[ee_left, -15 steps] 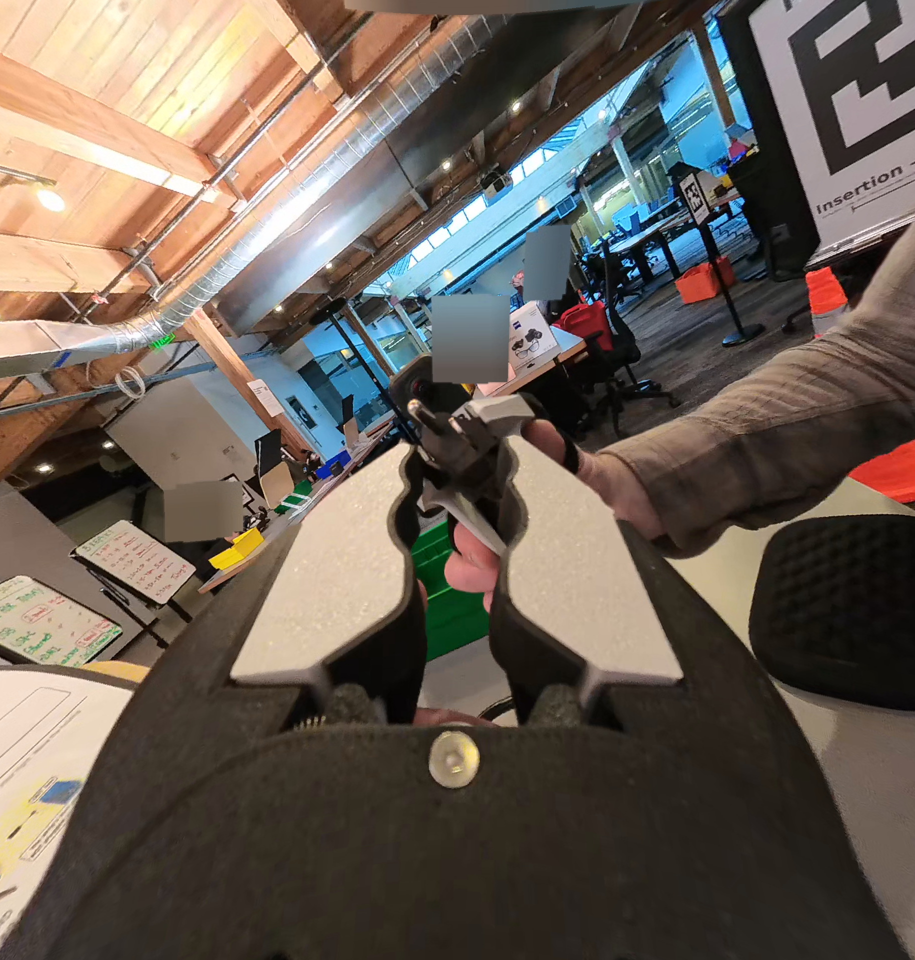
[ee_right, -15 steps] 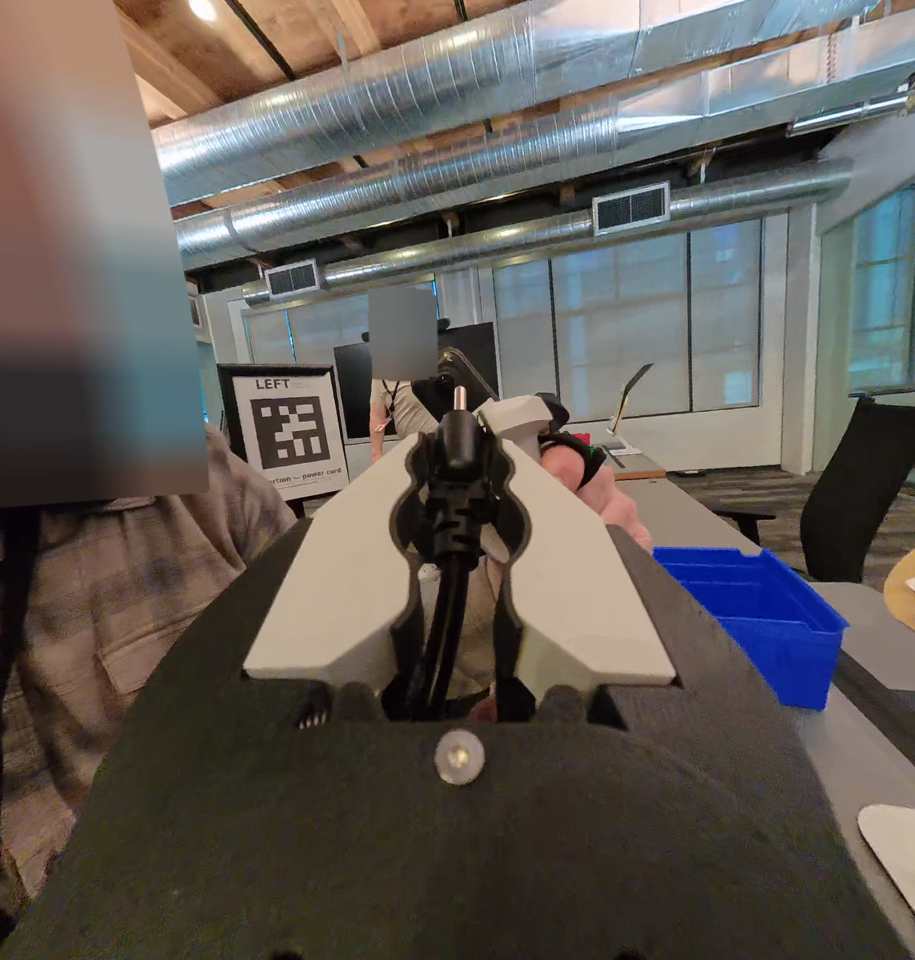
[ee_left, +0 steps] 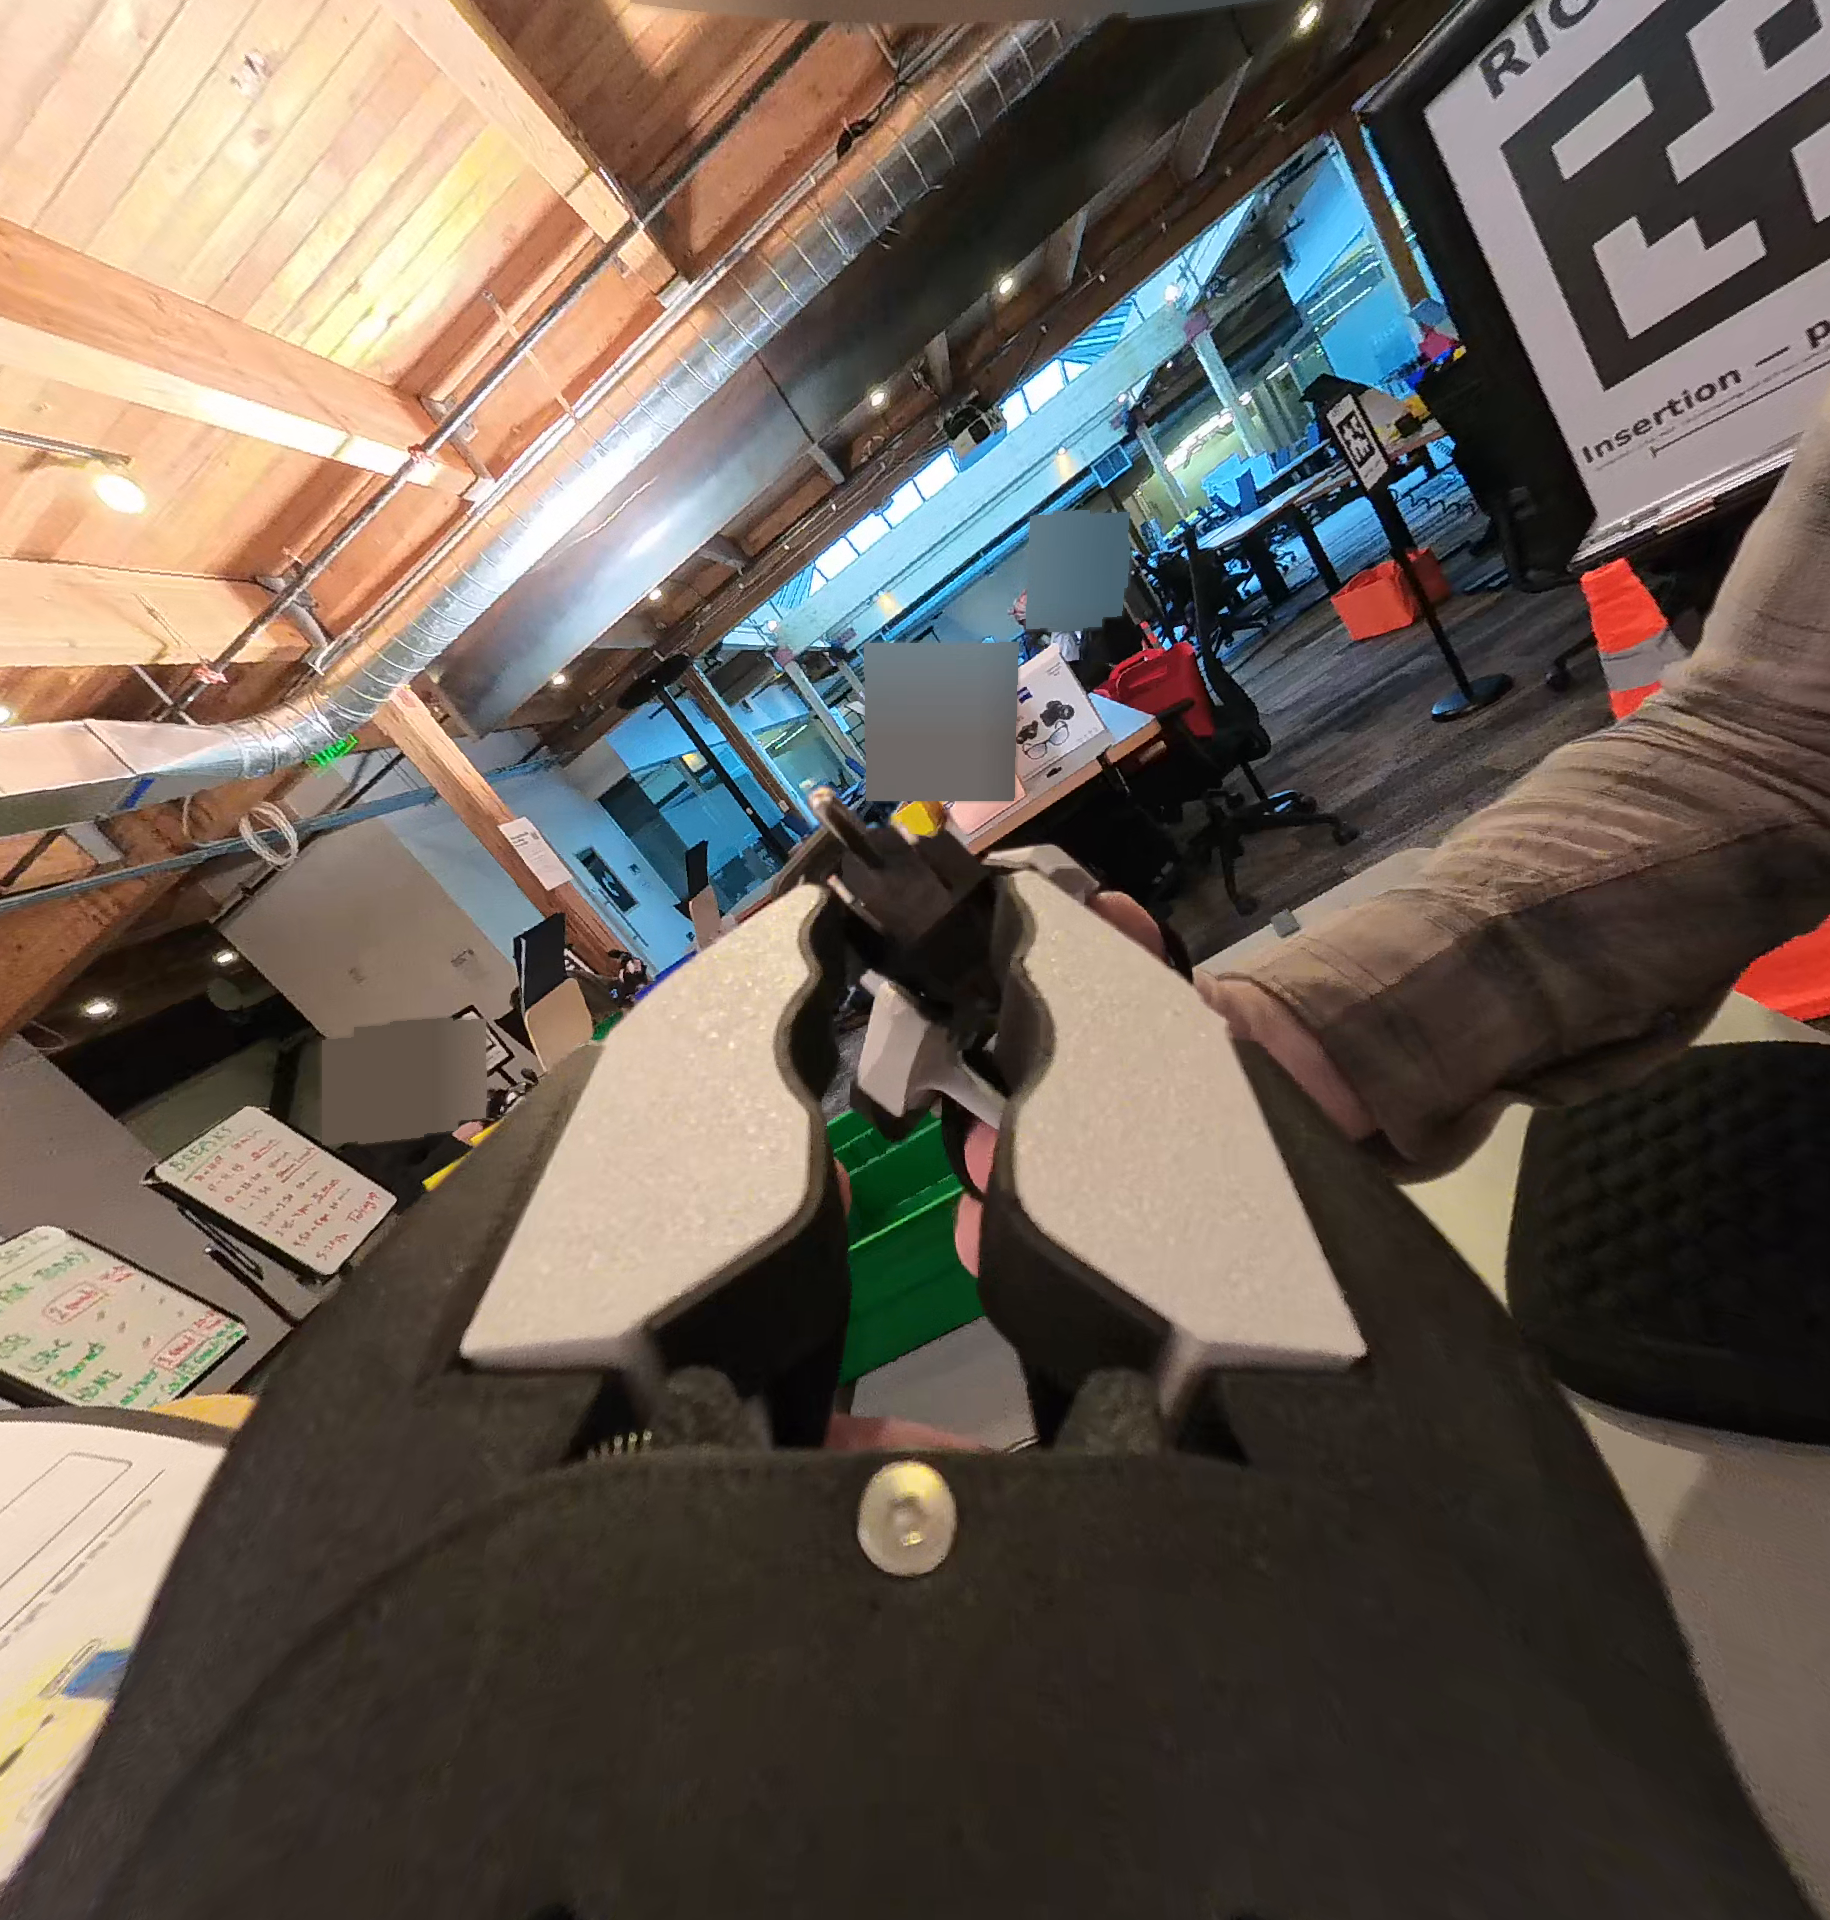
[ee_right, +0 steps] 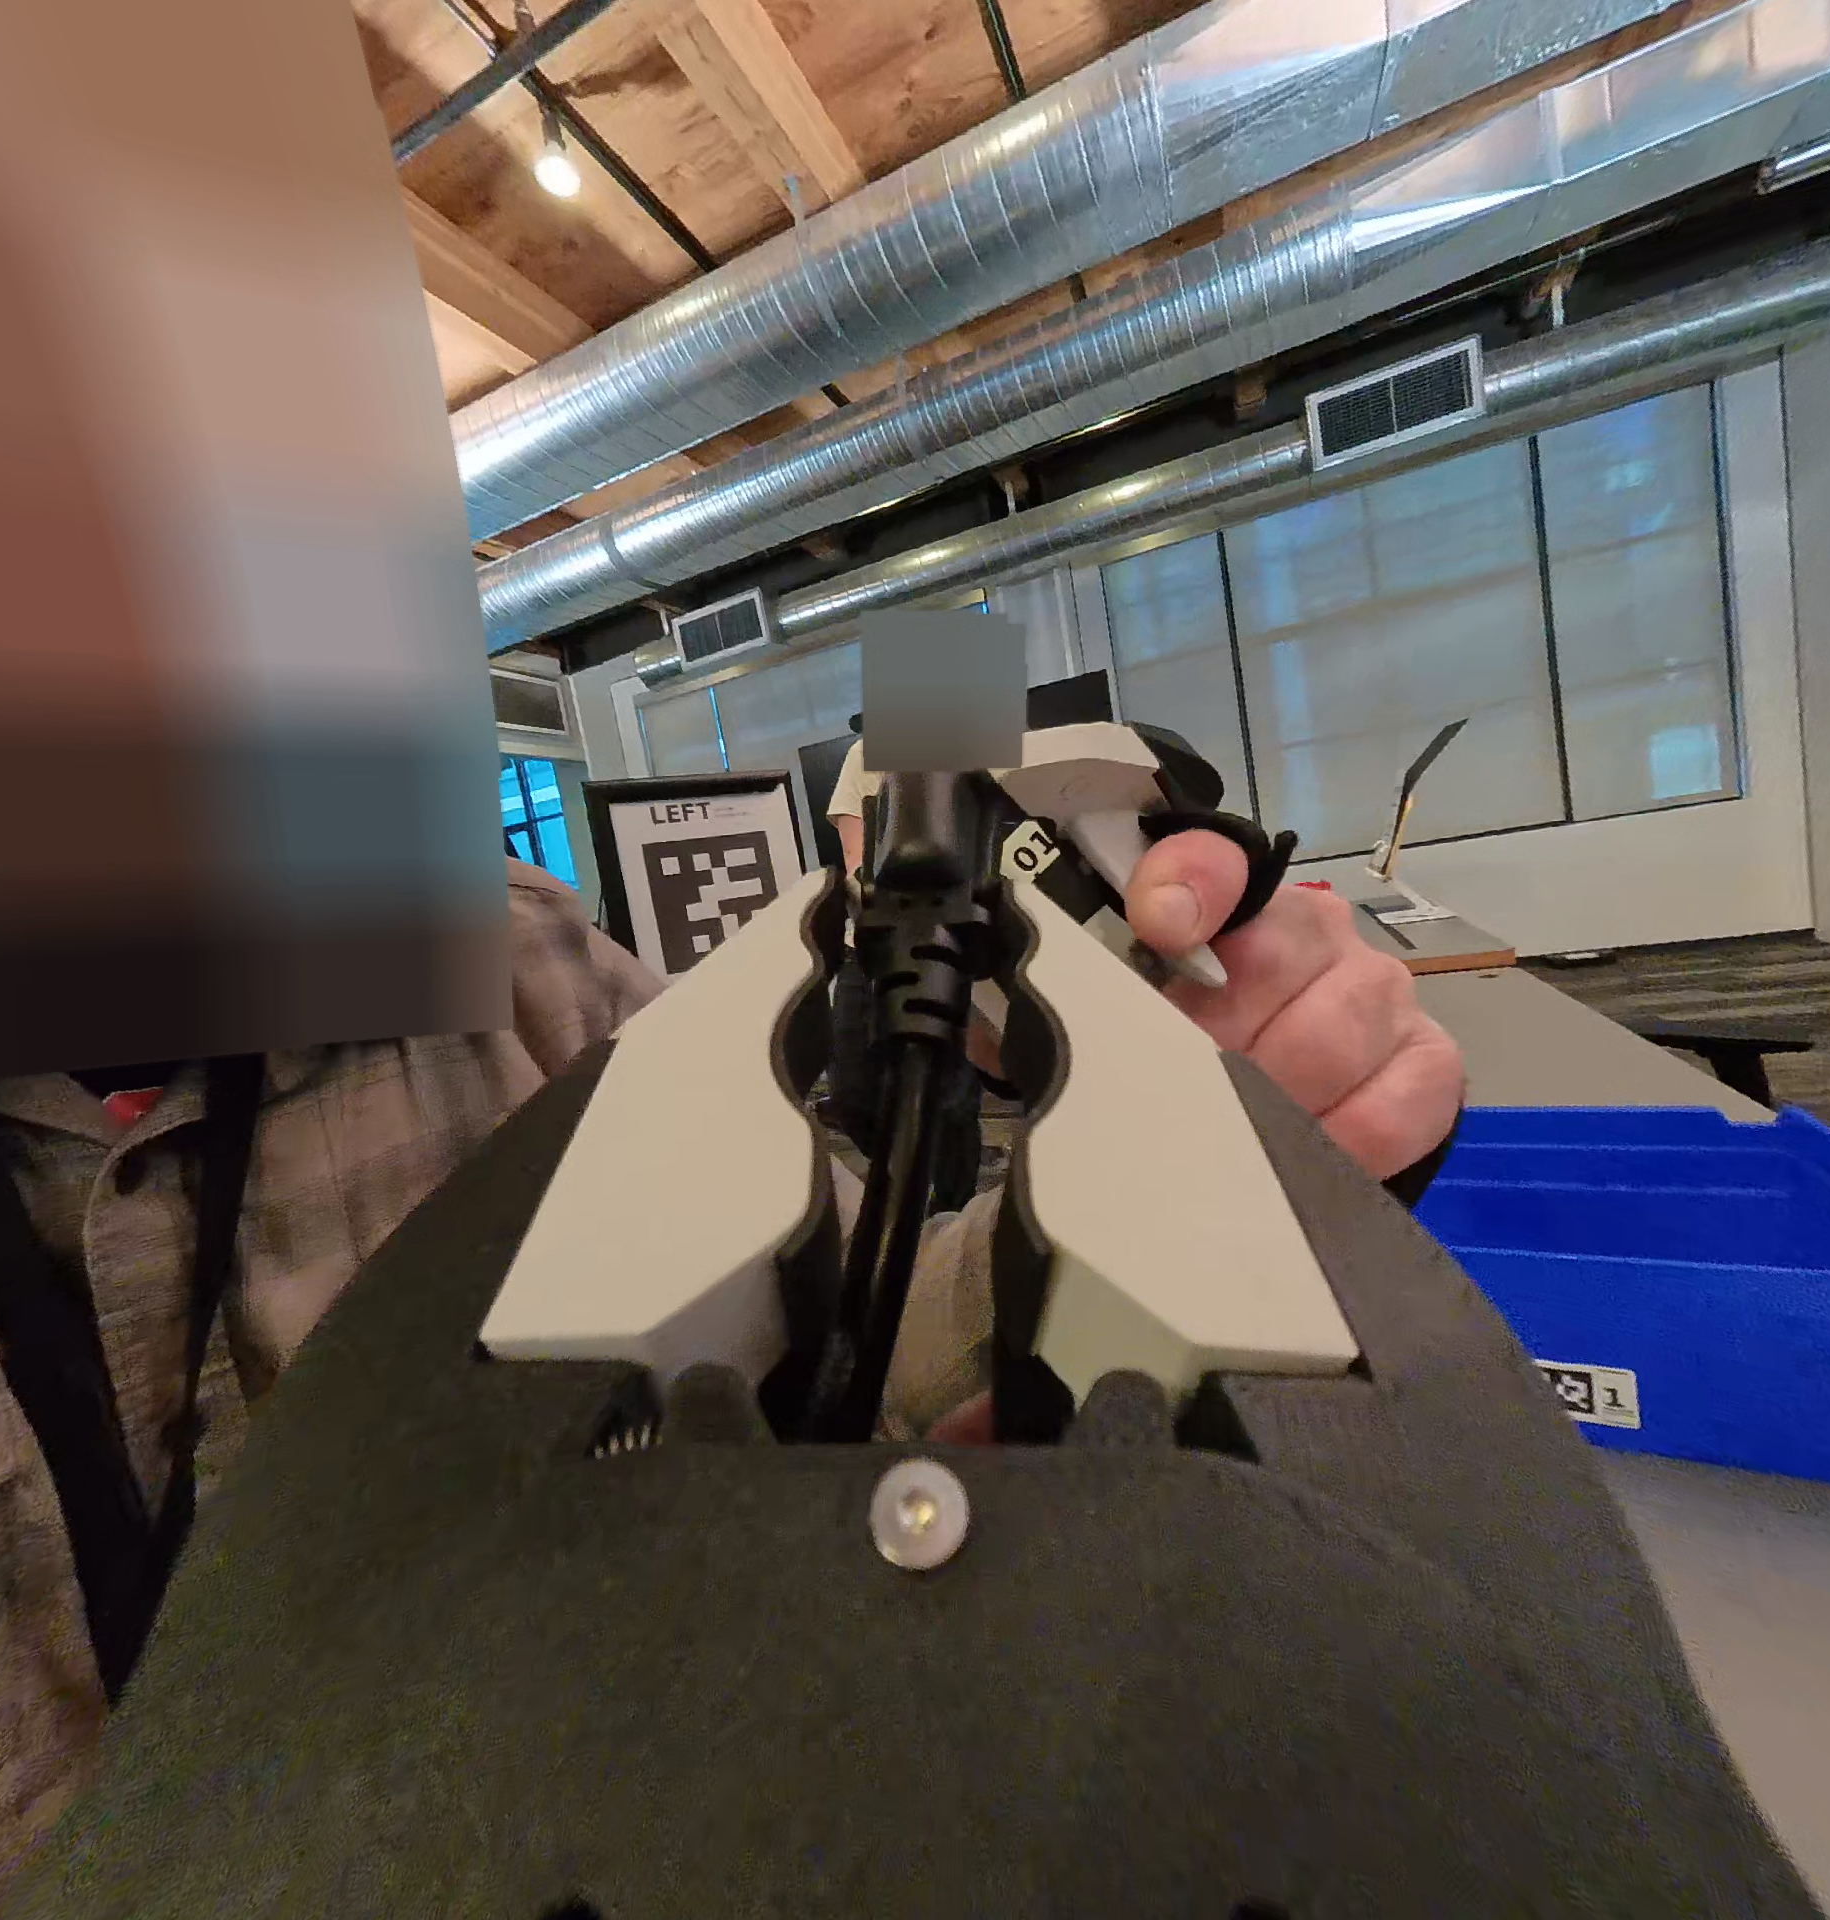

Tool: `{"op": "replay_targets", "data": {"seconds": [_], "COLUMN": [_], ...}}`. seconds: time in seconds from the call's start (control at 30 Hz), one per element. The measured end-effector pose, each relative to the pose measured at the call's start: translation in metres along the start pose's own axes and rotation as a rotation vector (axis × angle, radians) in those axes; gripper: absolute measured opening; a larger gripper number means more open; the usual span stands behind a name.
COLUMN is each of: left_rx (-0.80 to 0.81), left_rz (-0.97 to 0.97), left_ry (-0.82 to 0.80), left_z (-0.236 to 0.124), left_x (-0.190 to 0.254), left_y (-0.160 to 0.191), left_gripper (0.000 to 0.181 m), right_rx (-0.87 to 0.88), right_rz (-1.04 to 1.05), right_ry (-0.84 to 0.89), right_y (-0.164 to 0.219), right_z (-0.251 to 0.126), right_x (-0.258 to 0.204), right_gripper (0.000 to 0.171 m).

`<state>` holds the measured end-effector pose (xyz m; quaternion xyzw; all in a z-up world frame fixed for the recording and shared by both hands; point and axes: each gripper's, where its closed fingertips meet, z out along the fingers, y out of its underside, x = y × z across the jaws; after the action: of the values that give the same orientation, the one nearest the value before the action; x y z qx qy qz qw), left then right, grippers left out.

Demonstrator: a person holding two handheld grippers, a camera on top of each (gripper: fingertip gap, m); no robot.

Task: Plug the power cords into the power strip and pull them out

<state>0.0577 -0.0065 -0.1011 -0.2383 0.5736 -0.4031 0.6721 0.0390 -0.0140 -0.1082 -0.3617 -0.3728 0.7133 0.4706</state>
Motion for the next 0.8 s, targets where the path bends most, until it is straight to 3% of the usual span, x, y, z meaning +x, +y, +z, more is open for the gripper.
{"op": "replay_targets", "data": {"seconds": [0.23, 0.43, 0.57, 0.7, 0.8], "left_rx": [0.020, 0.000, -0.110, -0.329, -0.517], "left_rz": [-0.009, -0.003, 0.084, 0.297, 0.514], "left_ry": [0.085, 0.107, 0.063, -0.041, -0.066], "left_z": [0.000, -0.002, -0.011, -0.016, -0.008], "left_x": [0.014, 0.017, 0.010, 0.000, 0.004], "left_y": [-0.007, -0.006, 0.000, 0.012, 0.032], "left_gripper": [0.027, 0.027, 0.032, 0.064, 0.072], "right_rx": [0.067, 0.082, 0.091, -0.039, -0.159], "right_rz": [0.080, 0.035, -0.001, 0.011, 0.060], "right_ry": [-0.114, -0.085, -0.016, 0.084, 0.102], "right_y": [0.007, 0.011, 0.006, 0.017, 0.028], "right_z": [0.002, 0.004, -0.003, -0.005, -0.003], "right_x": [-0.014, -0.015, -0.010, 0.002, 0.004], "right_gripper": [0.023, 0.022, 0.022, 0.022, 0.022]}}
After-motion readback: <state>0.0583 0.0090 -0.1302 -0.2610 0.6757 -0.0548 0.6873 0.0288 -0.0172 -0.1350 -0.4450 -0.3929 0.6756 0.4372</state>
